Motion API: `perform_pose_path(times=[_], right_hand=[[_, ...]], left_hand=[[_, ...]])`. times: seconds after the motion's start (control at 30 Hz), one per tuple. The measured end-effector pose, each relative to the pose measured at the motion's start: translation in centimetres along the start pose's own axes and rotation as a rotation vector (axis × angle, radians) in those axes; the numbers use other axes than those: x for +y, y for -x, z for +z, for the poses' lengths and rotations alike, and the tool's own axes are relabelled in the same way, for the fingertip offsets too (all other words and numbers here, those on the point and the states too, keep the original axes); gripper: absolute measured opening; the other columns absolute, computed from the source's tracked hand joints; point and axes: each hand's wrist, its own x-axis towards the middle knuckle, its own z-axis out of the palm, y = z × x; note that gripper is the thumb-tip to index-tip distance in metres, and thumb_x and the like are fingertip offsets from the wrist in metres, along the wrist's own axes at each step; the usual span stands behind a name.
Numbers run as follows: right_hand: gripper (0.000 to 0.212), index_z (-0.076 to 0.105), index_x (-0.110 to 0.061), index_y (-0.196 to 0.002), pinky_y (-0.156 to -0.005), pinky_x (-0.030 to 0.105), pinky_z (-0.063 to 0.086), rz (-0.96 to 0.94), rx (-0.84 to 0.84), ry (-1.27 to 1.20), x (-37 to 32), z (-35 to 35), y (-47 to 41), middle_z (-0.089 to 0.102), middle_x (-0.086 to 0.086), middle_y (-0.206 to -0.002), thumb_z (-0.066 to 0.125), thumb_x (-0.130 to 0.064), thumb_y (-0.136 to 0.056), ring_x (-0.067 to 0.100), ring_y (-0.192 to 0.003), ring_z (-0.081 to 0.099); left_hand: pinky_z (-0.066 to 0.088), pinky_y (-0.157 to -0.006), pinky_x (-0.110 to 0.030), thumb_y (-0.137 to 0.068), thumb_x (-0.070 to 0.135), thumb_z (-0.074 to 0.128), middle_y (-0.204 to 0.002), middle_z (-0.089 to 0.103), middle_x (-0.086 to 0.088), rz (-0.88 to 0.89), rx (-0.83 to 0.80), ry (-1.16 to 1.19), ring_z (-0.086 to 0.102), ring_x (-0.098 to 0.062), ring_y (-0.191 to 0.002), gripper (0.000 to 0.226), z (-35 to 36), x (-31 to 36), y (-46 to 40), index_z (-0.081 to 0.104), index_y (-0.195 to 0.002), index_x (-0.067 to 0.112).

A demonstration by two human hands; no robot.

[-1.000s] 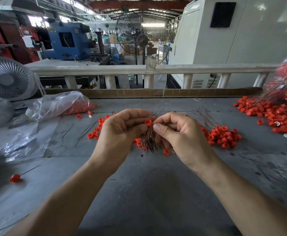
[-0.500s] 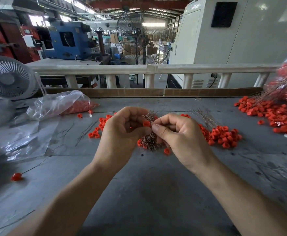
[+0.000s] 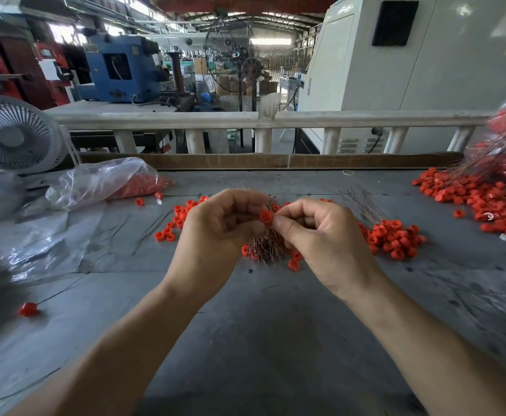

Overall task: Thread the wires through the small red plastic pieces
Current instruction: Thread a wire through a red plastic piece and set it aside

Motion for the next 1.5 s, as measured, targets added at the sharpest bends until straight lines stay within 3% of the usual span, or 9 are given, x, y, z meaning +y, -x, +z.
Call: perform_pose_path(times=[0.07,0.2,0.33,0.5,0.77,0.97,1.27,1.5], right_hand=[[0.013,0.074,-0.025,-0.079,-0.056,0.050,0.052,-0.004,-0.001,0.006,-0.08,0.04,0.09,0.069,0.006,-0.065,0.074,-0.022,-0.092,0.020,-0.058,0.060],[0.013,0.074,-0.024,-0.079,-0.058,0.047,0.050,-0.011,0.004,0.028,-0.19,0.09,0.11,0.069,0.007,-0.065,0.073,-0.020,-0.092,0.033,-0.065,0.064],[0.013,0.074,-0.022,-0.080,-0.059,0.047,0.050,-0.001,0.002,0.023,-0.30,0.12,0.05,0.068,0.008,-0.066,0.072,-0.019,-0.092,0.027,-0.060,0.061],[0.012,0.074,-0.023,-0.081,-0.063,0.048,0.051,-0.002,0.001,0.024,-0.16,0.19,0.13,0.069,0.006,-0.067,0.073,-0.020,-0.093,0.034,-0.068,0.064],[0.012,0.073,-0.025,-0.081,-0.064,0.042,0.054,-0.021,0.008,0.047,0.00,0.29,-0.05,0.069,0.000,-0.066,0.072,-0.021,-0.093,0.026,-0.067,0.066],[0.013,0.073,-0.023,-0.081,-0.064,0.045,0.054,-0.017,0.014,0.042,-0.08,0.18,-0.04,0.070,0.004,-0.068,0.072,-0.019,-0.093,0.029,-0.069,0.065],[0.012,0.073,-0.022,-0.083,-0.065,0.047,0.053,-0.023,-0.011,0.036,-0.16,-0.03,-0.05,0.068,0.005,-0.068,0.070,-0.017,-0.094,0.032,-0.070,0.064],[0.016,0.072,-0.022,-0.084,-0.062,0.037,0.052,-0.023,-0.035,0.015,-0.01,-0.09,-0.07,0.068,0.006,-0.069,0.067,-0.012,-0.095,0.025,-0.064,0.062]], left_hand=[[0.058,-0.079,-0.024,-0.081,-0.017,0.070,-0.096,0.076,-0.008,-0.010,0.015,0.029,0.074,-0.020,-0.091,0.039,-0.03,-0.10,-0.07,0.073,-0.104,0.015],[0.057,-0.076,-0.023,-0.082,-0.011,0.072,-0.090,0.078,-0.006,-0.059,0.029,0.025,0.074,-0.018,-0.083,0.029,-0.17,-0.27,-0.19,0.075,-0.101,0.011],[0.057,-0.071,-0.021,-0.084,-0.008,0.070,-0.085,0.075,-0.008,-0.102,0.002,0.107,0.071,-0.016,-0.075,0.023,-0.43,-0.38,-0.14,0.075,-0.100,0.009],[0.060,-0.076,-0.026,-0.080,-0.002,0.071,-0.090,0.073,-0.017,-0.141,-0.021,0.227,0.072,-0.022,-0.081,0.024,-0.18,-0.43,-0.18,0.080,-0.096,0.014],[0.061,-0.074,-0.027,-0.074,0.006,0.074,-0.091,0.075,-0.013,-0.177,0.007,0.236,0.073,-0.023,-0.081,0.030,-0.08,-0.68,-0.26,0.072,-0.104,0.001],[0.061,-0.077,-0.028,-0.080,0.014,0.071,-0.095,0.077,-0.018,-0.226,0.004,0.261,0.076,-0.028,-0.089,0.027,-0.33,-0.65,-0.24,0.077,-0.105,0.007],[0.061,-0.075,-0.028,-0.079,0.011,0.070,-0.095,0.077,-0.019,-0.256,-0.009,0.261,0.077,-0.031,-0.090,0.023,-0.59,-0.57,-0.30,0.079,-0.100,0.009],[0.061,-0.074,-0.026,-0.078,0.010,0.070,-0.096,0.077,-0.018,-0.286,-0.034,0.300,0.077,-0.027,-0.089,0.024,-0.52,-0.58,-0.32,0.082,-0.097,0.017]])
